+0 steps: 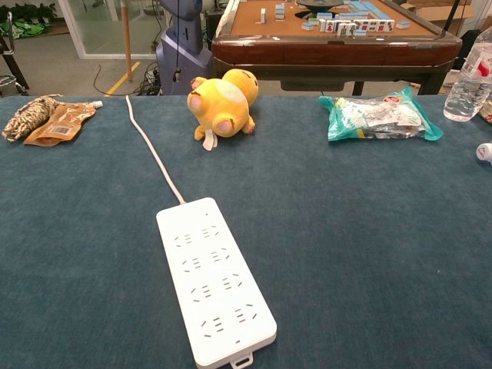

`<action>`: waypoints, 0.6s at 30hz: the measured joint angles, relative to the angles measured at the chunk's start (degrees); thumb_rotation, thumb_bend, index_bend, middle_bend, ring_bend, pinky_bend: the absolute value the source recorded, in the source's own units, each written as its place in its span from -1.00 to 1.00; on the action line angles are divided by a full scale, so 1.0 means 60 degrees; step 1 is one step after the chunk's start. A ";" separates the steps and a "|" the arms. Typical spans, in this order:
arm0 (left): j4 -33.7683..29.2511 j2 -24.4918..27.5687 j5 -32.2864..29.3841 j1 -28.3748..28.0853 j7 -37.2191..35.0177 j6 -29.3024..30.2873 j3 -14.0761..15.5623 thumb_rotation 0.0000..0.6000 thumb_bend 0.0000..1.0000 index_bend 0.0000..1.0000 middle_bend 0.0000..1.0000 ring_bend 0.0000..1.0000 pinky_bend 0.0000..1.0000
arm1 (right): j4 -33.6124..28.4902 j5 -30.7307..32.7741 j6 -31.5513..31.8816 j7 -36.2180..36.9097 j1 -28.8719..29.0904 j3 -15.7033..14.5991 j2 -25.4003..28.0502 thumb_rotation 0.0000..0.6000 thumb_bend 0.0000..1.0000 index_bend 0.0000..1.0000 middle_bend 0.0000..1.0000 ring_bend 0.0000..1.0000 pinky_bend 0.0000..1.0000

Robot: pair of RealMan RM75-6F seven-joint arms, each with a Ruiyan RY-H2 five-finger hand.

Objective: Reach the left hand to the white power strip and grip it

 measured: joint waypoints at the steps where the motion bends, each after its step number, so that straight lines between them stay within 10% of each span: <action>1: 0.0025 -0.0012 0.0008 0.0008 -0.0013 -0.0001 -0.0003 1.00 -0.41 0.11 -0.26 -0.49 0.01 | -0.0004 -0.0001 -0.0005 -0.0017 0.0007 0.0000 -0.0011 1.00 -0.69 -0.22 -0.42 -0.46 -0.92; 7: 0.0091 -0.0091 0.0162 0.0066 -0.0161 0.0195 -0.0001 1.00 -0.41 0.06 -0.26 -0.41 0.14 | 0.0031 0.0014 -0.0200 0.0004 0.0068 -0.0052 -0.0084 1.00 -0.69 -0.22 -0.42 -0.46 -0.92; 11: -0.0059 -0.0012 0.0376 -0.0081 -0.0237 0.0157 -0.0055 1.00 -0.41 -0.11 0.22 0.19 0.86 | -0.0106 -0.0008 -0.0306 0.0027 0.0194 0.0018 0.0082 1.00 -0.68 -0.22 -0.42 -0.46 -0.92; 18: -0.1094 0.0479 0.0729 -0.0995 -0.0645 -0.0834 -0.0280 1.00 -0.39 -0.18 0.92 0.70 1.00 | -0.0776 -0.0044 -0.0235 0.0011 0.0253 0.0184 0.0775 1.00 -0.67 -0.22 -0.42 -0.46 -0.11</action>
